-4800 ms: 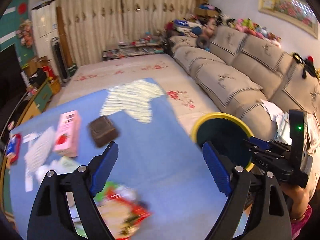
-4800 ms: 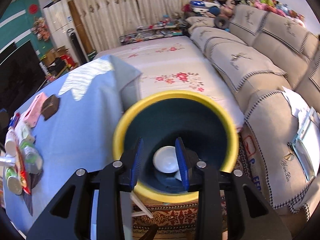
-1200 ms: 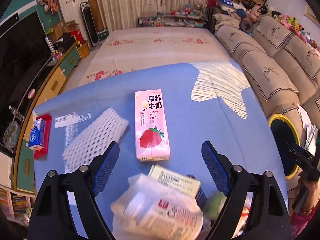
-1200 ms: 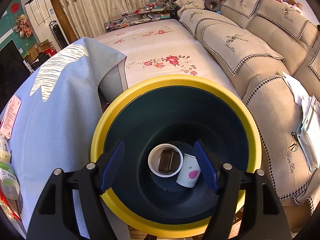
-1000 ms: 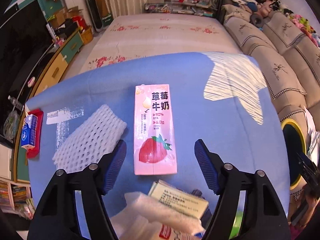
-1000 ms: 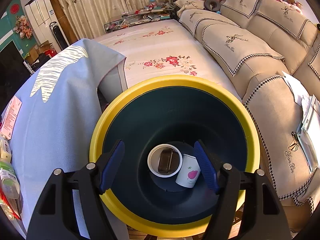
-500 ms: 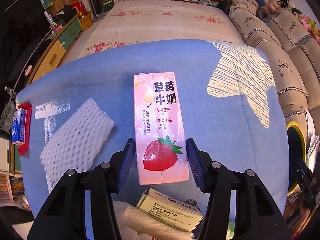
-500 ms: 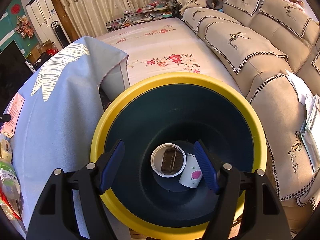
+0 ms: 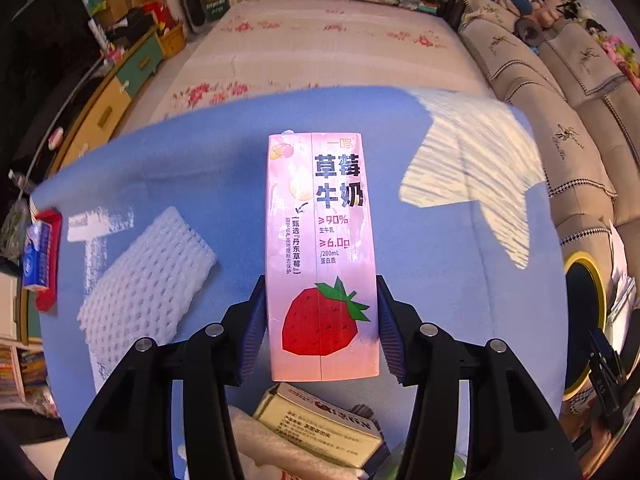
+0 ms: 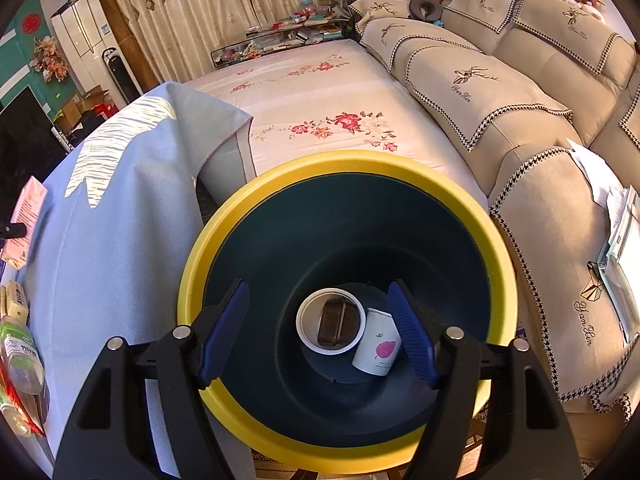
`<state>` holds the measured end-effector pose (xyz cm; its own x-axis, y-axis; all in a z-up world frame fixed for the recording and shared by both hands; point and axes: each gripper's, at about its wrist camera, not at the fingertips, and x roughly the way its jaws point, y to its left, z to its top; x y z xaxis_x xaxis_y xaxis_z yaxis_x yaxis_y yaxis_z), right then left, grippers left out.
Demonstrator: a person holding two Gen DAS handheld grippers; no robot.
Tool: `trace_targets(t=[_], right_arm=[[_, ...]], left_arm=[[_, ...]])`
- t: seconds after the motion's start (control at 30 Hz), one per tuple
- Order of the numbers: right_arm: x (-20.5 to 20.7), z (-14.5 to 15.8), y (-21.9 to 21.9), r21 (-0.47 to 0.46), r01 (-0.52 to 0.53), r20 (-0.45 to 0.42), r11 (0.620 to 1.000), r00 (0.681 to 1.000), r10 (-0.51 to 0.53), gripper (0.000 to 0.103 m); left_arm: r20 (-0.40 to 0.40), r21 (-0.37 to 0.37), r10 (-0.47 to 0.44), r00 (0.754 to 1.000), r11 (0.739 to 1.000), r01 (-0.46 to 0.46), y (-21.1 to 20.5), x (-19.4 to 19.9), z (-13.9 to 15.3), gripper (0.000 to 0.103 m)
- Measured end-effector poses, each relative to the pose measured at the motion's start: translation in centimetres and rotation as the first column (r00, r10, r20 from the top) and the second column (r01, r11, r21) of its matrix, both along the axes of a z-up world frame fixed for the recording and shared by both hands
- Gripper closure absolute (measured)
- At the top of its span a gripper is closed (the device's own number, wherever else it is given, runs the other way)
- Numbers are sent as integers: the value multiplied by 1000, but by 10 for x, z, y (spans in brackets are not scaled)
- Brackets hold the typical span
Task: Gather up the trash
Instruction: 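Carry the milk carton over the bin and open the left tool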
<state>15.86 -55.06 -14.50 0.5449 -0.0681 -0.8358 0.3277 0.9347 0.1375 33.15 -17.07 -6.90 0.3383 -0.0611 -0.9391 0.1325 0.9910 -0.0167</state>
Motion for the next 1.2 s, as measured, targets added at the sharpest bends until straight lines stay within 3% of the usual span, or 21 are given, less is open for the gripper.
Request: trace_targets(t=[0.2,0.4,0.57,0.73,1.03,1.13,1.2], right_arm=[[-17,10,-12,-6,24,26,1000,999,-24,35],[-38,22,-27,-45,62,49,997,997,-60,35],[-57,26,-43,-67,90,54,994,995,-86,35],[-78,27,-66,-73,132,58,989,990,-128,35],[-103,23,-97,-53,178,61,983,983,-175,35],[-105,20,-101,-43,180,57,983,982,-178,35],[-106,19,-102,-39,178,57,983,983,-176,35]], left_arm=[[89,-38,-150,985,987,154,-48,-42,46,53],[128,-91,-343,931,930,355,-135,-105,62,53],[81,-112,-454,887,881,461,-217,-137,42,53],[47,-100,-510,859,853,512,-281,-157,13,53],[-11,-66,-501,865,864,499,-338,-139,-40,52],[-13,-38,-499,867,866,498,-344,-140,-48,28],[16,-25,-496,868,868,496,-342,-143,-44,27]])
